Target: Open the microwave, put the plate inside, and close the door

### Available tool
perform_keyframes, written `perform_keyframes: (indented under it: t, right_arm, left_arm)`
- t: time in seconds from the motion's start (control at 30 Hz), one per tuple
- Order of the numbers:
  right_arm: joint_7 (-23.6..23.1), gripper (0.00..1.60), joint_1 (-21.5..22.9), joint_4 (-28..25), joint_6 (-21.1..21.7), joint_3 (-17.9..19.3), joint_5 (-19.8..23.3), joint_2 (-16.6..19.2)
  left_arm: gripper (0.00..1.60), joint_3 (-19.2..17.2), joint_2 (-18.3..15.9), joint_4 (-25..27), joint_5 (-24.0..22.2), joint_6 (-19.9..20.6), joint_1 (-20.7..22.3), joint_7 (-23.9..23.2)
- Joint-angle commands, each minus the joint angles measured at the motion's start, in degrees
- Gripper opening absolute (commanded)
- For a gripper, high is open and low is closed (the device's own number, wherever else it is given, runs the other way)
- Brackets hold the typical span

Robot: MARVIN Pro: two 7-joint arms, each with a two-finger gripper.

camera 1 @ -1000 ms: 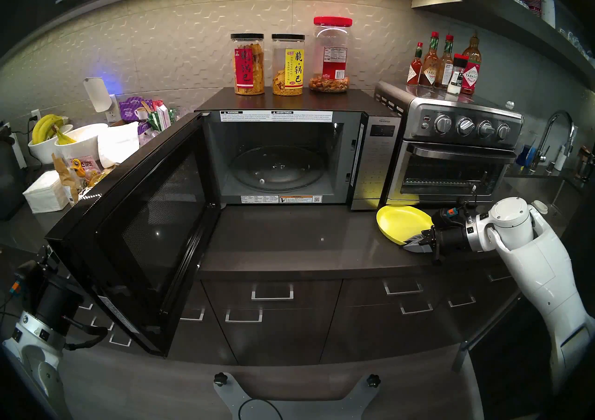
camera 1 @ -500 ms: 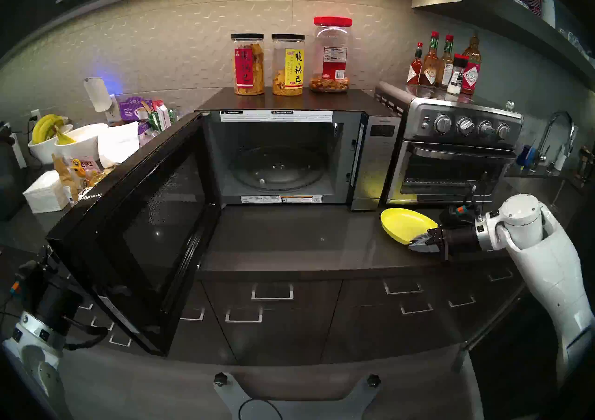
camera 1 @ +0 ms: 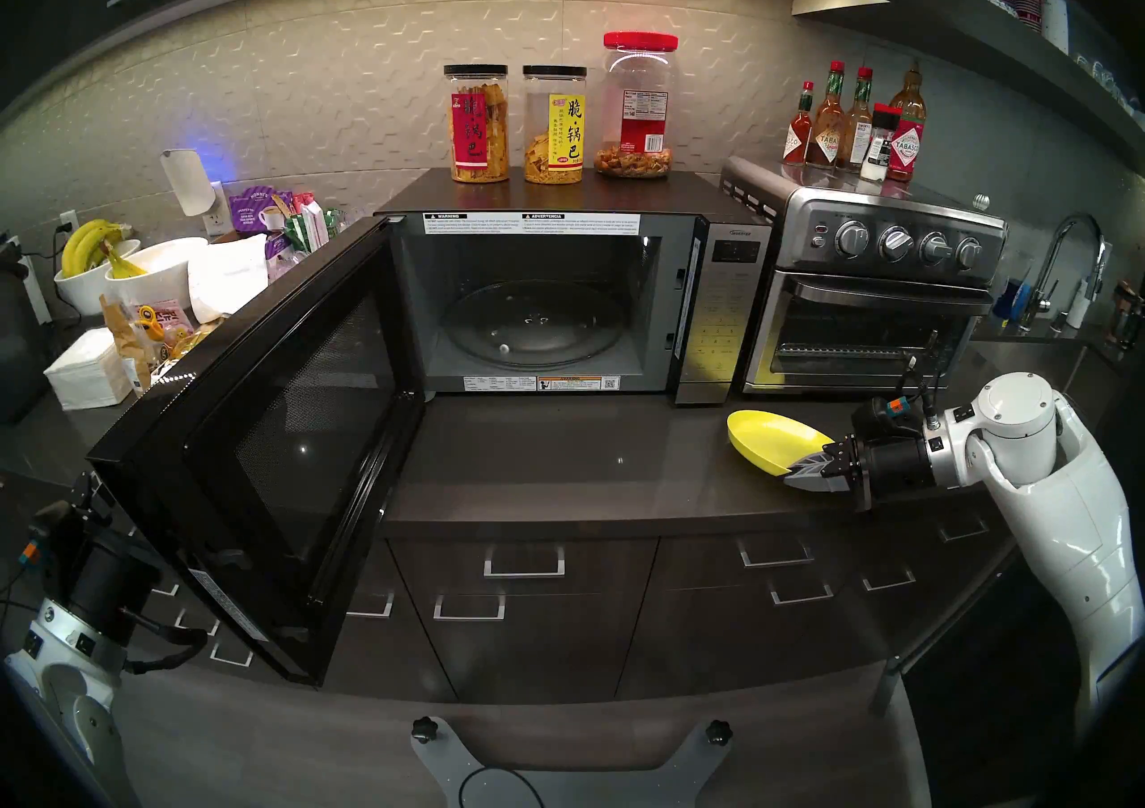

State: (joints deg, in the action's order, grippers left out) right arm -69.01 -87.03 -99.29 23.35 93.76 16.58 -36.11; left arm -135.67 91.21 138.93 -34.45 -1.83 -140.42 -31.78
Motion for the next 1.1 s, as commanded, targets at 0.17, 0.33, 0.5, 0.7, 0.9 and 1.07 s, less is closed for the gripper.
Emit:
perform_keyframes:
  t: [0.17,0.33,0.5,0.7,0.9,1.07]
  right_arm:
    - [-0.2,0.00,-2.9,-7.4,0.8,3.0,1.9,-1.1]
    - [-0.2,0.00,-3.7,-10.1,1.0,3.6,2.2,-1.9]
    - [-0.1,0.00,-4.7,-12.8,0.7,4.0,2.3,-2.8]
    - [1.1,0.00,-5.4,-14.9,0.1,3.7,1.9,-4.3]
    - [2.5,0.00,-5.6,-15.7,-2.8,2.5,1.0,-5.7]
    - [2.5,0.00,-6.9,-17.2,-6.1,2.7,0.6,-6.1]
  left_arm:
    - [1.60,-0.2,0.0,1.1,0.0,0.2,0.2,0.0]
    - [1.60,-0.2,0.1,1.1,0.0,0.2,0.2,-0.1]
    - [1.60,-0.2,0.1,1.1,0.0,0.3,0.3,-0.2]
    - [1.60,-0.2,0.2,1.1,0.1,0.3,0.4,-0.3]
    - [1.60,-0.3,0.3,1.1,0.1,0.4,0.5,-0.4]
    - [1.60,-0.3,0.4,1.1,0.2,0.4,0.6,-0.4]
